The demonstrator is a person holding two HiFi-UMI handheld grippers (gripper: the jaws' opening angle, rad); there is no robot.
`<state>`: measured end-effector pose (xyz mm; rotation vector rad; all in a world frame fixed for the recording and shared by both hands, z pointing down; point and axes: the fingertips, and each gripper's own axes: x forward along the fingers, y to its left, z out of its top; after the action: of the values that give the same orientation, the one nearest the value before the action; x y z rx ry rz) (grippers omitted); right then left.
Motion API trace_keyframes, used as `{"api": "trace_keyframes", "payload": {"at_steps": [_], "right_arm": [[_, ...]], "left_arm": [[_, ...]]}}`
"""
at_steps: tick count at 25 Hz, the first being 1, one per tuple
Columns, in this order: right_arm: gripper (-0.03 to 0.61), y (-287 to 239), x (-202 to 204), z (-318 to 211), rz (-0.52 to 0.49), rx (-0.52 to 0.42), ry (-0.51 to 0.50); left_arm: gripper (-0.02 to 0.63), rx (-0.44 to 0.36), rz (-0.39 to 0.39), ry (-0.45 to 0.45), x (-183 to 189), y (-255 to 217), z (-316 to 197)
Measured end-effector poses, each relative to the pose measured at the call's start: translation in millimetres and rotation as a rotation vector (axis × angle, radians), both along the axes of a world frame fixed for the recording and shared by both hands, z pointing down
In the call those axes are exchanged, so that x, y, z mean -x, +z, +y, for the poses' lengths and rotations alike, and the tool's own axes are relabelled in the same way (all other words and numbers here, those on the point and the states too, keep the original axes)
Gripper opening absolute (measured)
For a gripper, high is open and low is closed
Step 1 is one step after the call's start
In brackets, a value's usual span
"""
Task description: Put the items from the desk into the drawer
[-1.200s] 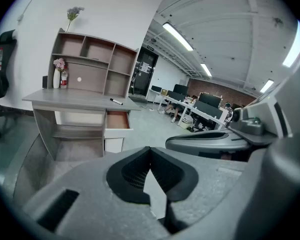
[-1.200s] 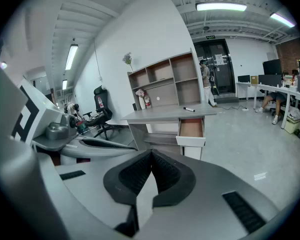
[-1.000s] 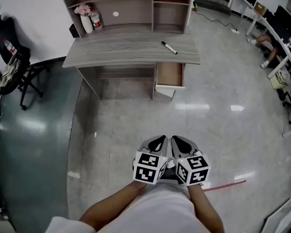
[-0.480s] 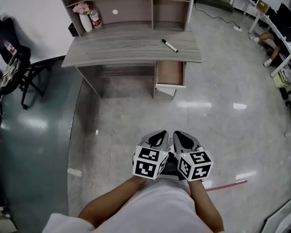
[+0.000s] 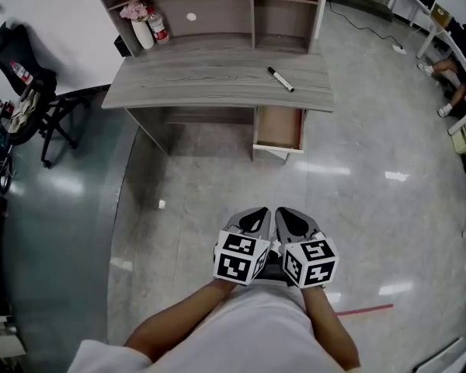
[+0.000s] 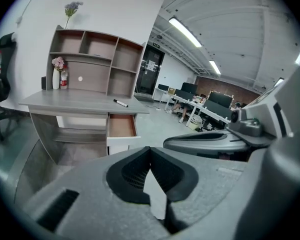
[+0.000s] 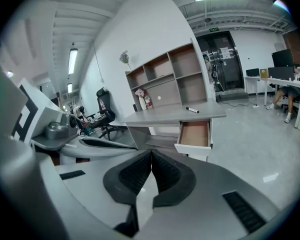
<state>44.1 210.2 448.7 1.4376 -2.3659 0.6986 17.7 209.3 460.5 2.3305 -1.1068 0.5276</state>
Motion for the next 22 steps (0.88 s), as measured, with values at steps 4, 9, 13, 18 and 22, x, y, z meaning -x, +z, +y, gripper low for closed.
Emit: {"api": "trace_keyframes", "payload": {"at_steps": [4, 9, 13, 18, 22], "right_arm": [[0.002, 4.3, -17.0, -27.4, -0.013, 0.021, -0.006], [0.002, 7.9, -35.4, -61.6, -0.026, 0.034, -0.028], [0.002, 5.4, -54.8, -83.9, -0.034, 0.026, -0.036], [0.002, 4.9, -69.5, -99.8, -0.054, 0.036, -0.052], [0.002, 7.2, -77.1, -109.3, -0.067, 0.047, -0.057]], "left_arm": [[0.002, 0.02, -0.009, -0.007, -15.6, 6.4, -23.5], [0.002, 0.018, -0.029, -0.017, -36.4, 6.7, -61.1], [0.002, -0.006, -0.055, -0.012, -55.9, 1.0, -84.6], [0.002, -0.014, -0.086, -0.019, -71.5, -2.0, -99.9], [0.002, -0.008, -0.093, -0.039, -75.1, -2.8, -110.0]]}}
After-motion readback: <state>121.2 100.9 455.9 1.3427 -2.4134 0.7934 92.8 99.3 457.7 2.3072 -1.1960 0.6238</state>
